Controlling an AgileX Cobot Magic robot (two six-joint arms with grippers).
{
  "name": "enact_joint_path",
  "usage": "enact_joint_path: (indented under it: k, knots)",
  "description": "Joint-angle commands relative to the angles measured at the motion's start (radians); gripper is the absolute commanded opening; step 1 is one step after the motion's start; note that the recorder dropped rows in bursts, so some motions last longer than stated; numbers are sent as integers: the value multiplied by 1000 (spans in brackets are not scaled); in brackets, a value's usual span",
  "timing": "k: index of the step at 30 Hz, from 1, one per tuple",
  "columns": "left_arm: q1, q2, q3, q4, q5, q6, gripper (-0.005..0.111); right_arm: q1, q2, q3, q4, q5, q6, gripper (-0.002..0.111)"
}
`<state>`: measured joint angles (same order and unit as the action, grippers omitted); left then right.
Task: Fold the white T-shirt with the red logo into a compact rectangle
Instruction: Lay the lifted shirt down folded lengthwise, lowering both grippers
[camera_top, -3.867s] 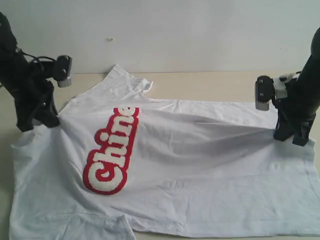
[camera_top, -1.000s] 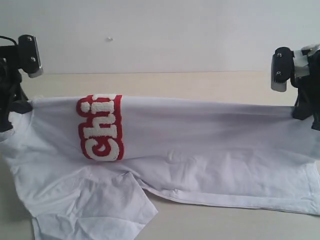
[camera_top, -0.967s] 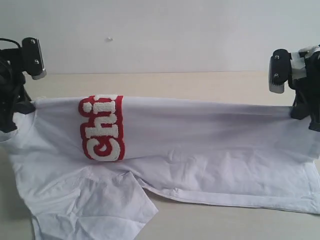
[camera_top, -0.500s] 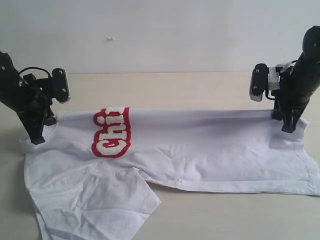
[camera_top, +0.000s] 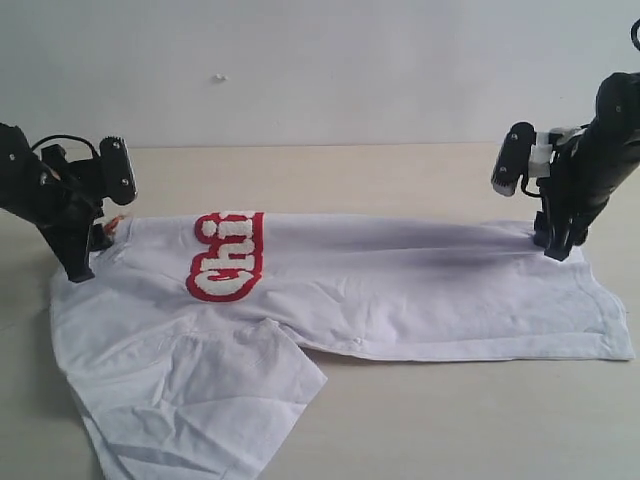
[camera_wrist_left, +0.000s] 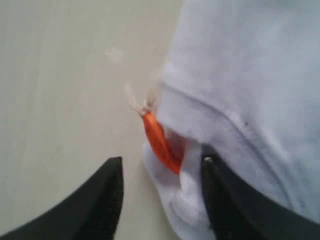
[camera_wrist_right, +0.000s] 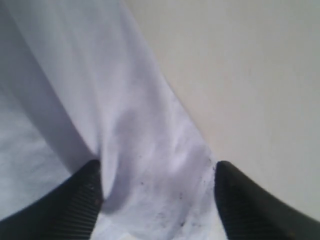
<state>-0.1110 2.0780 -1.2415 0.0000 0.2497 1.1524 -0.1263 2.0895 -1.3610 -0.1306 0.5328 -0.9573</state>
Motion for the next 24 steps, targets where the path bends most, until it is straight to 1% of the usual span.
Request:
enact_joint_path:
  k: [1, 3, 8, 11, 12, 14, 16, 19, 24]
  knots:
    - [10, 16, -5, 12, -79, -68, 68, -14, 9, -7, -29, 2, 9, 86]
    - [10, 18, -5, 12, -111, -107, 72, -14, 9, -7, -29, -2, 9, 88]
    - [12, 26, -5, 12, -135, -117, 68, -14, 9, -7, -27, -67, 30, 88]
    - [14, 38, -5, 12, -142, -132, 60, -14, 9, -7, -27, -124, 101, 88]
    - [14, 42, -5, 12, -142, -139, 56, -14, 12, -7, -27, -139, 117, 88]
    - [14, 53, -5, 12, -140, -139, 48, -14, 14, -7, -27, -158, 133, 88]
    - [14, 66, -5, 12, -134, -139, 42, -16, 19, -7, -30, -166, 133, 88]
    - [18, 89, -5, 12, -136, -141, 42, -29, 21, -7, -30, -182, 137, 88]
    - [38, 110, -5, 12, -140, -157, 42, -86, 21, -7, -30, -217, 238, 88]
